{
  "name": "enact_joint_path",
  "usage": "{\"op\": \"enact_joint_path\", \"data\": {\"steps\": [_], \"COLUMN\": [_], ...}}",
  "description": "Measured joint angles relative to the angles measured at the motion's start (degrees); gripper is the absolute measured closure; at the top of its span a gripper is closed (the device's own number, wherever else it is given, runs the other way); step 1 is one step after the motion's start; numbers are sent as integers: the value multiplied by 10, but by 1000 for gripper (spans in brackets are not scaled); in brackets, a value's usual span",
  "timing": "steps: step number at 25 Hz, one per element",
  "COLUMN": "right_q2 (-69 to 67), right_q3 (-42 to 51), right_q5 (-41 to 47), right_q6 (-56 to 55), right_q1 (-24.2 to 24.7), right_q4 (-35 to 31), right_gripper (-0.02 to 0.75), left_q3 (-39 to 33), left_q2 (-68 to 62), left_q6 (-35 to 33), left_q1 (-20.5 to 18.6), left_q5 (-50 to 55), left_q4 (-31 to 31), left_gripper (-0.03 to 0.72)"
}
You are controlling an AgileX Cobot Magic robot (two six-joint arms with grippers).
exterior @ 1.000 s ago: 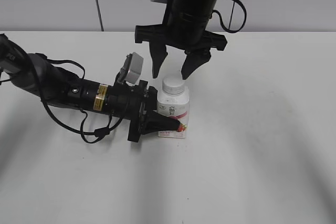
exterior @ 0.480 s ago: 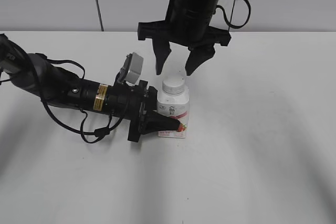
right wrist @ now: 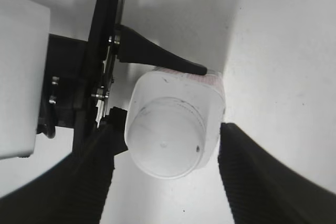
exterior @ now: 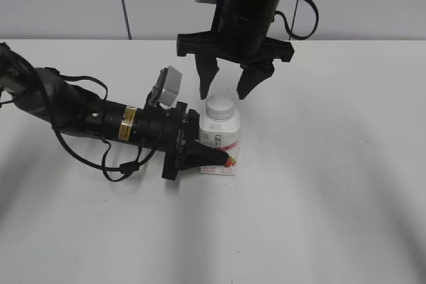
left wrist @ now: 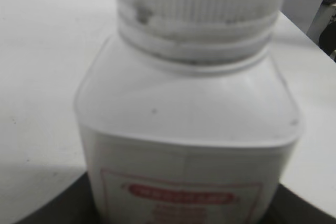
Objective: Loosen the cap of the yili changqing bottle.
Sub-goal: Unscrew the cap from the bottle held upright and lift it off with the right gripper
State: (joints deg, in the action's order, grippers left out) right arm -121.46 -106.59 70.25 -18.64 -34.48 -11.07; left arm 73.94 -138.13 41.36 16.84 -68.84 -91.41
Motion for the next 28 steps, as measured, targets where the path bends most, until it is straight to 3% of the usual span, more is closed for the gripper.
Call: {"op": "enact_joint_path", "data": {"steps": [22,28], "right_q2": [-19,-19], "right_q3": [1,1], "right_q5": [0,0], "right_q6": [0,0], "right_q1": [0,0], "right_q4": [-15,-14], "right_gripper": [247,344], "left_q3": [0,0], "left_q2": [0,0], "left_q6": [0,0], "left_q1": [0,0], "left_q5": [0,0], "left_q4": [0,0], "left_gripper": [312,312]}}
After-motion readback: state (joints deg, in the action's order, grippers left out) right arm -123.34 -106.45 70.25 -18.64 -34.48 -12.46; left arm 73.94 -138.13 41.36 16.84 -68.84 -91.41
